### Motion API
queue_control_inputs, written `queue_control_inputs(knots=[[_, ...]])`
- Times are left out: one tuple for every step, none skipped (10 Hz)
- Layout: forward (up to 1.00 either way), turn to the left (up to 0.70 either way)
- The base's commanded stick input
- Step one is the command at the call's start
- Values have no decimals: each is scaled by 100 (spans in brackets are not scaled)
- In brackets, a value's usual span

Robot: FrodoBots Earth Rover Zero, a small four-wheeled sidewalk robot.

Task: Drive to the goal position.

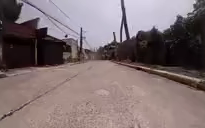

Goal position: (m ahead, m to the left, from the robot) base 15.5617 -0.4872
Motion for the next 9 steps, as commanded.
queue_control_inputs(knots=[[100,0],[100,0],[100,0],[100,0],[100,0],[100,0],[100,0],[100,0],[100,0]])
